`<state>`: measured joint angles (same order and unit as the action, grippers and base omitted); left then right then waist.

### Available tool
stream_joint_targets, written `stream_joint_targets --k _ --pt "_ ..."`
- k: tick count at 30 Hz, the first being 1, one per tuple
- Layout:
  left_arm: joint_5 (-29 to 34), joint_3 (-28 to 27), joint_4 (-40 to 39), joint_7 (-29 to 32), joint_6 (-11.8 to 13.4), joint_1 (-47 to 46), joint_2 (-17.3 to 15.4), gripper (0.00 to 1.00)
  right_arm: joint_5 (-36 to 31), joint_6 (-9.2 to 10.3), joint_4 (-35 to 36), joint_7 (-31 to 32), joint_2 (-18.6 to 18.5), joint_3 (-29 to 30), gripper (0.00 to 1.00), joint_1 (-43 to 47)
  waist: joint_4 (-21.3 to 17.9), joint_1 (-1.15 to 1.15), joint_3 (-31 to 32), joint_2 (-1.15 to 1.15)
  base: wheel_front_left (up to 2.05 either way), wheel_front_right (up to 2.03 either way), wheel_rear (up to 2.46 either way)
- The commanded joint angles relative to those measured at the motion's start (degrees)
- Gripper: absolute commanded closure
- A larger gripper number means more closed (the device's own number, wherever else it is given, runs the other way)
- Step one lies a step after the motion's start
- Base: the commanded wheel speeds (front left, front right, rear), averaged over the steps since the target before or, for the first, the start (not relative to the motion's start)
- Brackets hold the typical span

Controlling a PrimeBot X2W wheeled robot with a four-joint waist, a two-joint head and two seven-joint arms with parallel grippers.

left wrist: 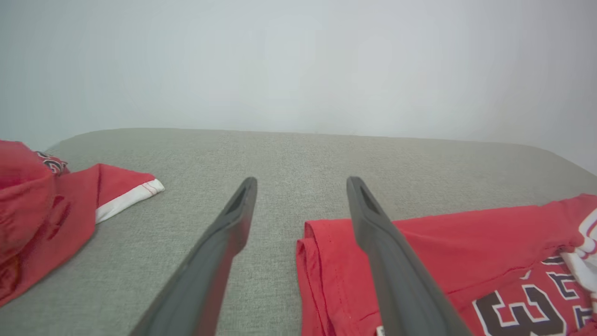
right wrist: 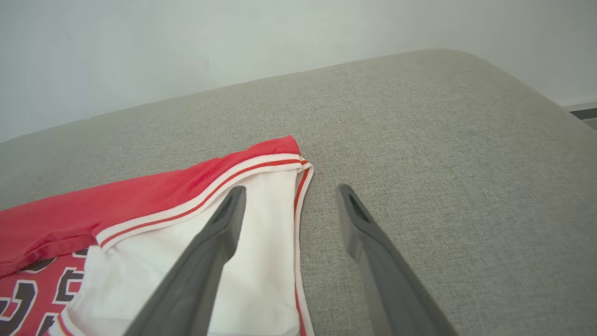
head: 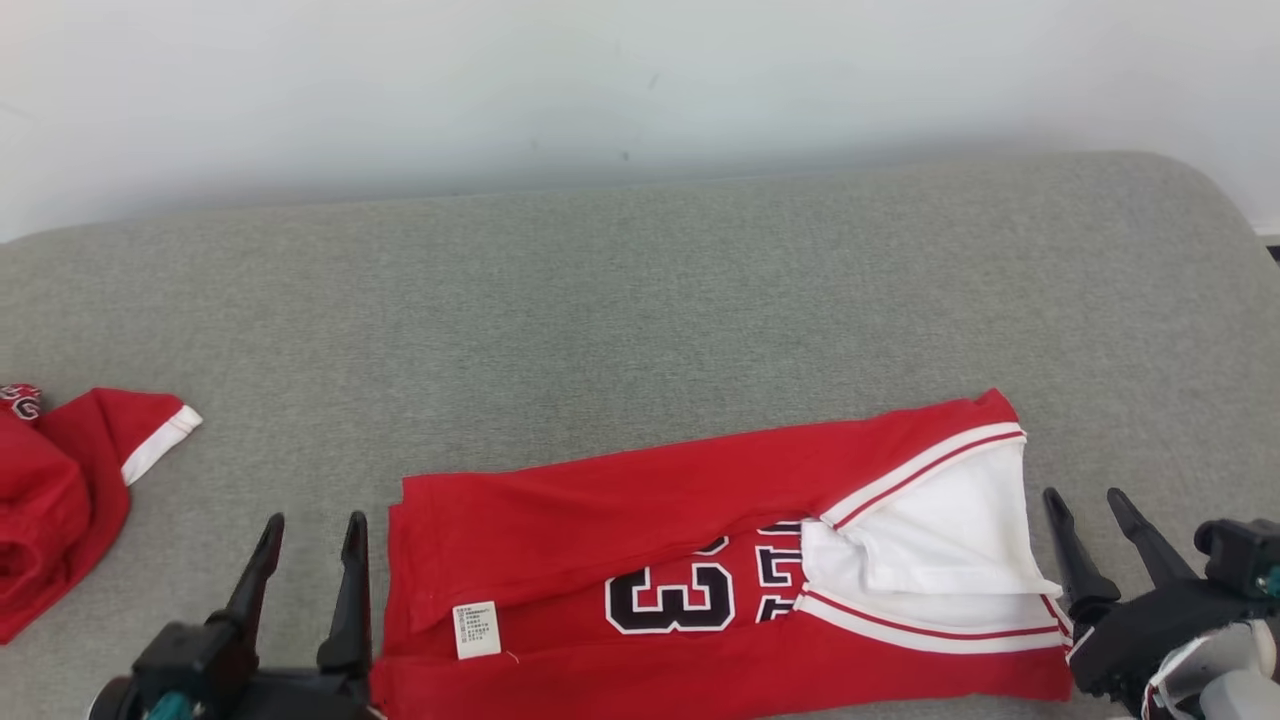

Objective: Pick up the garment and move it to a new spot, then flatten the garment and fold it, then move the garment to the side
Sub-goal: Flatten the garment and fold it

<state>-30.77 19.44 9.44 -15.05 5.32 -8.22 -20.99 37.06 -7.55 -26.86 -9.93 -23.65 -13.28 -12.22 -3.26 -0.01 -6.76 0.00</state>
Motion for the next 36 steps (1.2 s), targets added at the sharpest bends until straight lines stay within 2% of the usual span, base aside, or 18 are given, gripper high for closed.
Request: stream_joint_targets --k 1,7,13,20,21,22,26,36 --pt "1.9 -2.5 -1.1 -0.2 -0.2 2.4 1.6 0.00 -0.9 0.14 -1.3 1.2 -0.1 0.0 0.00 -1.2 0.8 0.01 0.5 0.00 0.00 0.00 0.00" --pt "8.3 -10.8 -4.0 -0.2 -2.1 8.2 7.3 0.00 -2.1 0.14 -8.4 6.4 1.2 -0.8 0.00 -4.0 2.7 0.01 0.9 0.00 0.00 0.00 0.00" --pt "13.3 -16.7 -4.9 -0.2 -5.4 12.0 12.5 0.00 -2.8 0.14 -15.3 9.1 2.5 -2.4 0.00 -6.4 4.1 0.01 1.0 0.00 0.00 0.00 0.00" --pt "18.4 -20.7 -5.0 -0.2 -8.1 13.3 15.5 0.00 -2.4 0.14 -22.5 12.7 4.1 -5.6 0.00 -7.9 4.7 0.01 1.0 0.00 0.00 0.00 0.00" --pt "18.9 -21.1 -5.1 -0.2 -8.4 13.4 15.8 0.00 -2.0 0.14 -23.0 13.5 4.5 -6.3 0.53 -8.0 4.7 0.01 1.1 0.00 0.00 0.00 0.00" --pt "19.4 -21.4 -5.0 -0.2 -8.8 13.5 16.1 0.00 -1.2 0.12 -23.1 14.2 5.0 -7.1 1.00 -8.0 4.8 0.01 1.1 0.00 0.00 0.00 0.00" --pt "20.8 -22.7 -4.9 -0.2 -9.6 13.7 16.9 0.00 1.2 0.03 -23.0 14.9 4.0 -8.7 1.00 -8.6 4.4 0.01 1.5 0.00 0.00 0.00 0.00" --pt "22.4 -24.7 -5.2 -0.2 -11.1 14.1 17.9 0.00 -0.3 0.16 -29.7 10.4 -6.2 -6.4 1.00 -13.9 2.8 0.01 3.5 0.00 0.00 0.00 0.00"
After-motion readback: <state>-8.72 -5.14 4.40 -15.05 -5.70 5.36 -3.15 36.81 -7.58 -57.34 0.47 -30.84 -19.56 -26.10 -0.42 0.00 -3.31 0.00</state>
